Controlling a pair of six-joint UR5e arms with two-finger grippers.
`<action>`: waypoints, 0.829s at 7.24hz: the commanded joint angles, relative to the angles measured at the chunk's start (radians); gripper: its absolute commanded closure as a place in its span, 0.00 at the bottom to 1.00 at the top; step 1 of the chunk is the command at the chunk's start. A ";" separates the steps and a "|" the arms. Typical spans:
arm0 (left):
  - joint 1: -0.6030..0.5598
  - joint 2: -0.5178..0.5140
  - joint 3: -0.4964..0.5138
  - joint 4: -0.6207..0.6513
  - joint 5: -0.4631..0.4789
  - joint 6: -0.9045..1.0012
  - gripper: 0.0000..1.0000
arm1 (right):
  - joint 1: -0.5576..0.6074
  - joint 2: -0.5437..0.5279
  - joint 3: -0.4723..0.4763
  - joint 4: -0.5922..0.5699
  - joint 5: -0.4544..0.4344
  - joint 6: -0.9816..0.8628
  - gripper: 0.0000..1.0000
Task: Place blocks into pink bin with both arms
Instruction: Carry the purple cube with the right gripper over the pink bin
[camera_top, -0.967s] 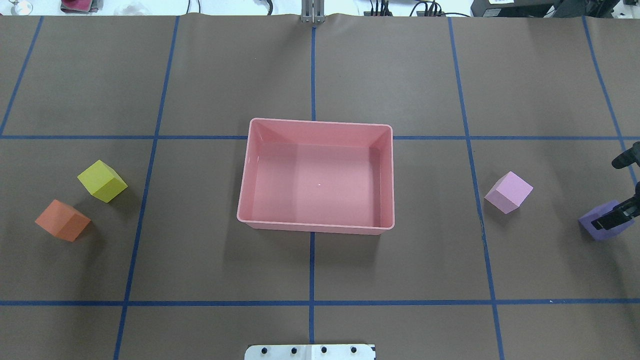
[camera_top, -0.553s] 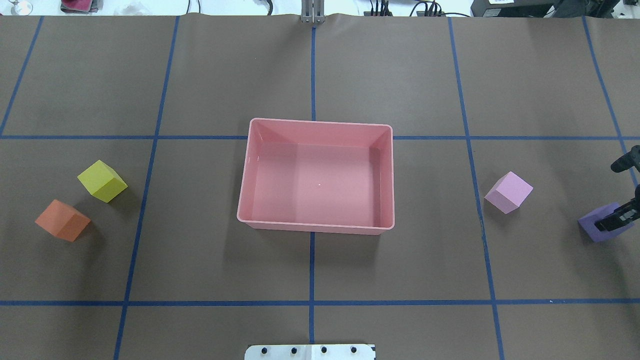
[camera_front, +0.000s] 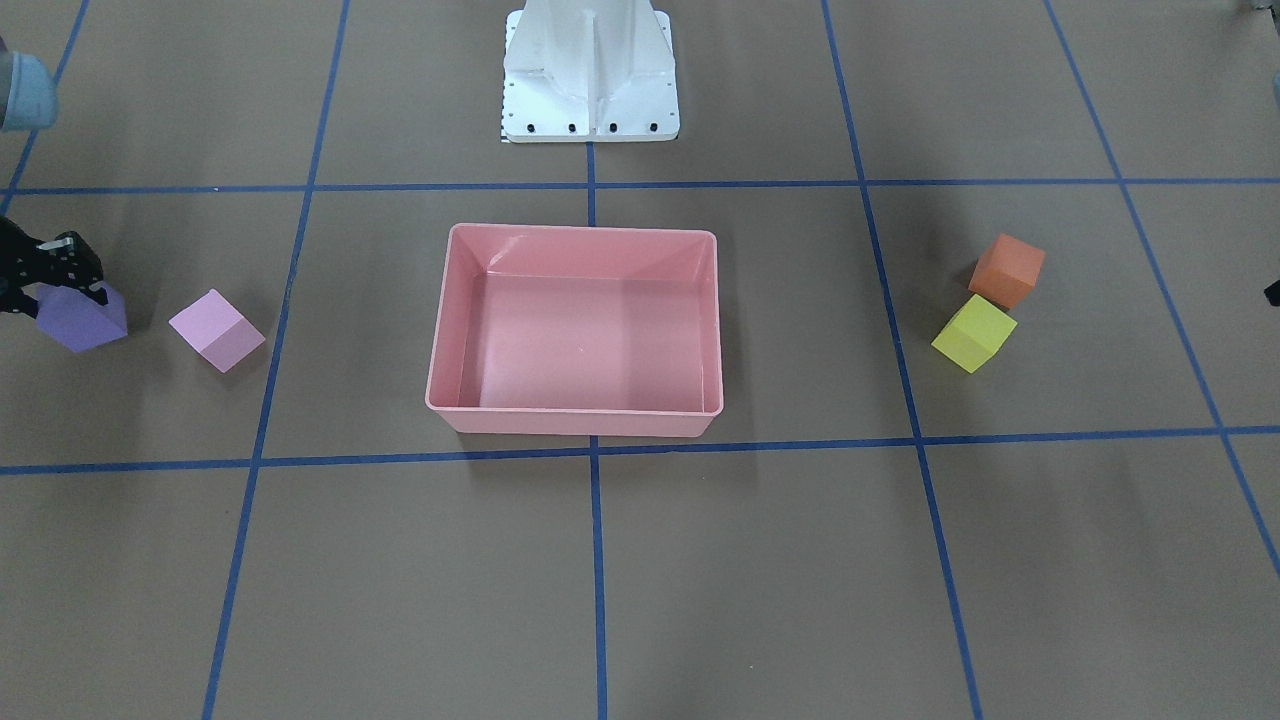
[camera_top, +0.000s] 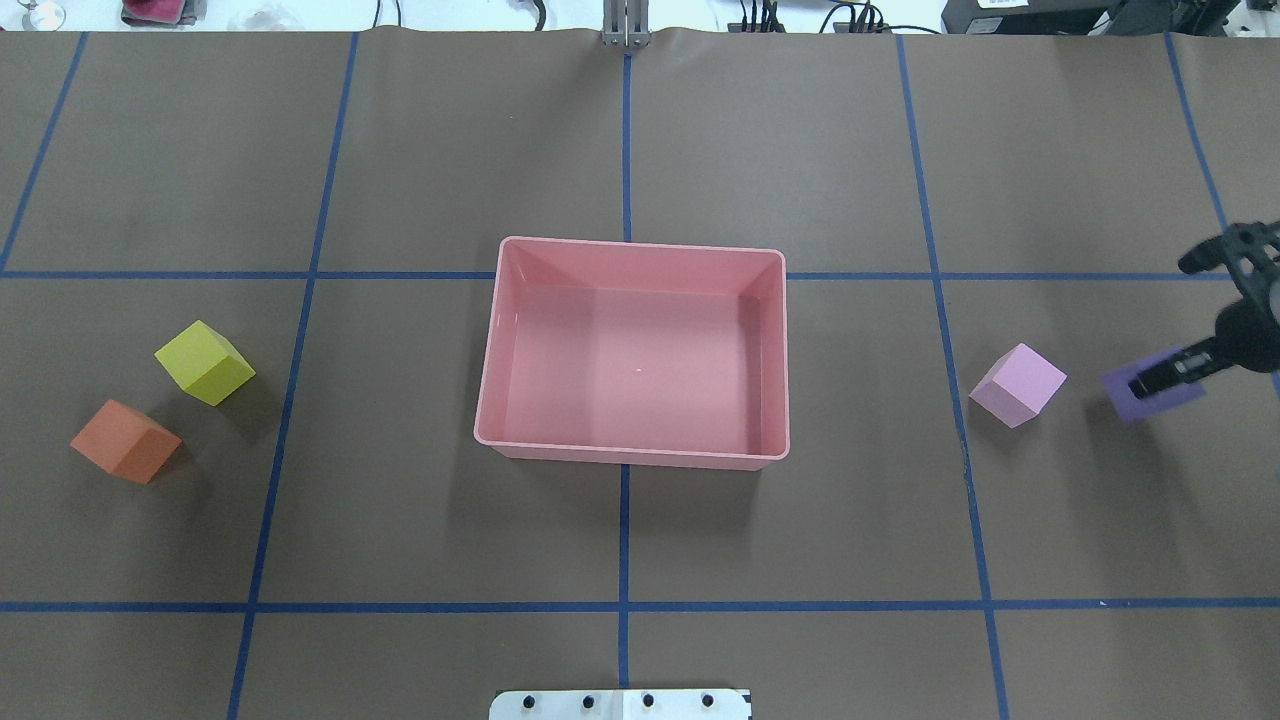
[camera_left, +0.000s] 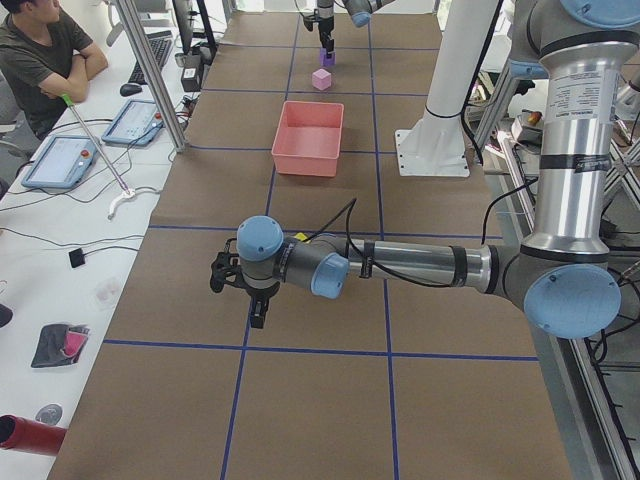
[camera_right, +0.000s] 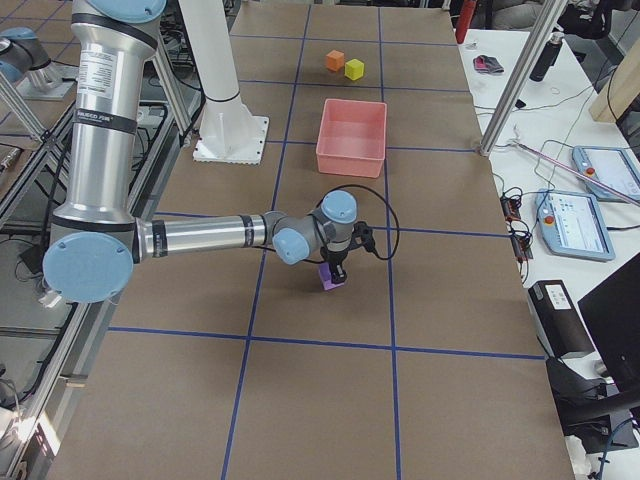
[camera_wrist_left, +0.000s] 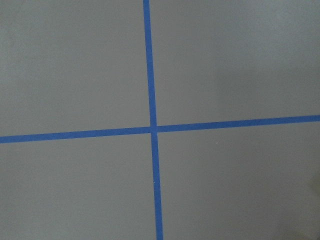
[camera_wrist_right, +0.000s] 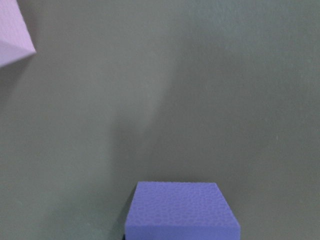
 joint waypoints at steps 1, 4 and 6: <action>0.147 -0.063 -0.006 -0.065 0.004 -0.189 0.01 | -0.039 0.268 -0.002 -0.102 -0.003 0.336 1.00; 0.173 -0.067 -0.016 -0.073 0.001 -0.202 0.00 | -0.217 0.645 0.004 -0.387 -0.124 0.626 1.00; 0.173 -0.065 -0.017 -0.075 0.000 -0.202 0.00 | -0.312 0.743 -0.018 -0.400 -0.169 0.734 1.00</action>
